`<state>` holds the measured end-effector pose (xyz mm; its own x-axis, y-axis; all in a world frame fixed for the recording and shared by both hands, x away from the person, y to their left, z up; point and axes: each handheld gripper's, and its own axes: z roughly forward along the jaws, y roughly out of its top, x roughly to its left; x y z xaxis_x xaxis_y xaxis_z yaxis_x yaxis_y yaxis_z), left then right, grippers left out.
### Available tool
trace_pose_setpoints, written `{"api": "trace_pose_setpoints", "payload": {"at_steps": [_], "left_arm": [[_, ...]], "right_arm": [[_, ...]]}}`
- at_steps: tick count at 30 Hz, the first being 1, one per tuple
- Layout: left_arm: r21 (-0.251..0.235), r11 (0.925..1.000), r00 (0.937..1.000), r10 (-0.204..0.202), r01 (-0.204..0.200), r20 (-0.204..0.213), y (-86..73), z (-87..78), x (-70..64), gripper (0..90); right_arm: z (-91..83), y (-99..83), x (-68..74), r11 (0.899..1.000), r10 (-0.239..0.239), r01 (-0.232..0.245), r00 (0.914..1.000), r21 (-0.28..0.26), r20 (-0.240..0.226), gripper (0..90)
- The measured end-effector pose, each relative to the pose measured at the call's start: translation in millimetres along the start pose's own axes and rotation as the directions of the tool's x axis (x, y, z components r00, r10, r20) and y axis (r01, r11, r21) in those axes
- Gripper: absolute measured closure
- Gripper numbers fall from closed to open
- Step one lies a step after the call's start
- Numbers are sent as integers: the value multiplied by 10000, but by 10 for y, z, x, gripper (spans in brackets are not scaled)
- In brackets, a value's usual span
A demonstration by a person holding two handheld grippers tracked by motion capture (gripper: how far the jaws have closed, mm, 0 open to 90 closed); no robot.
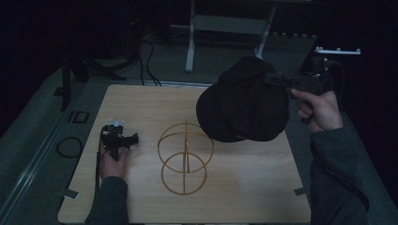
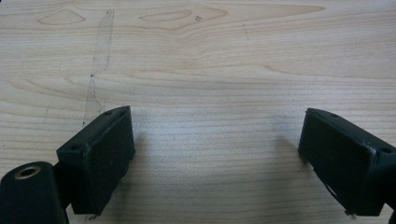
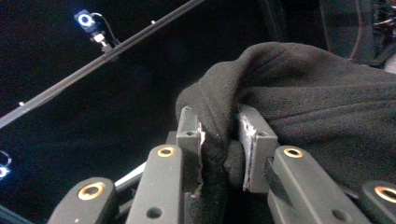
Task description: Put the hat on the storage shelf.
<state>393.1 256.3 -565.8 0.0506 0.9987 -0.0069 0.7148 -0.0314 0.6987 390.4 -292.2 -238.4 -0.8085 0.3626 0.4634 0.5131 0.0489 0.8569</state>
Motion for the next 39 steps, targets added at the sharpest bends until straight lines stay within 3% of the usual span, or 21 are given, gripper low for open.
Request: {"api": "trace_pose_setpoints", "payload": {"at_steps": [17, 39], "left_arm": [[32, 10000, 10000, 9, -9, -14, 2, 0, 0, 103], [29, 10000, 10000, -26, 26, -18, 3, 1, -2, 103]], "right_arm": [[232, 17, 11, 9997, 227, -212, 9939, 150, -1075, 729], [571, -18, 50, 9985, 350, -260, 9795, 479, -1983, 729]]}}
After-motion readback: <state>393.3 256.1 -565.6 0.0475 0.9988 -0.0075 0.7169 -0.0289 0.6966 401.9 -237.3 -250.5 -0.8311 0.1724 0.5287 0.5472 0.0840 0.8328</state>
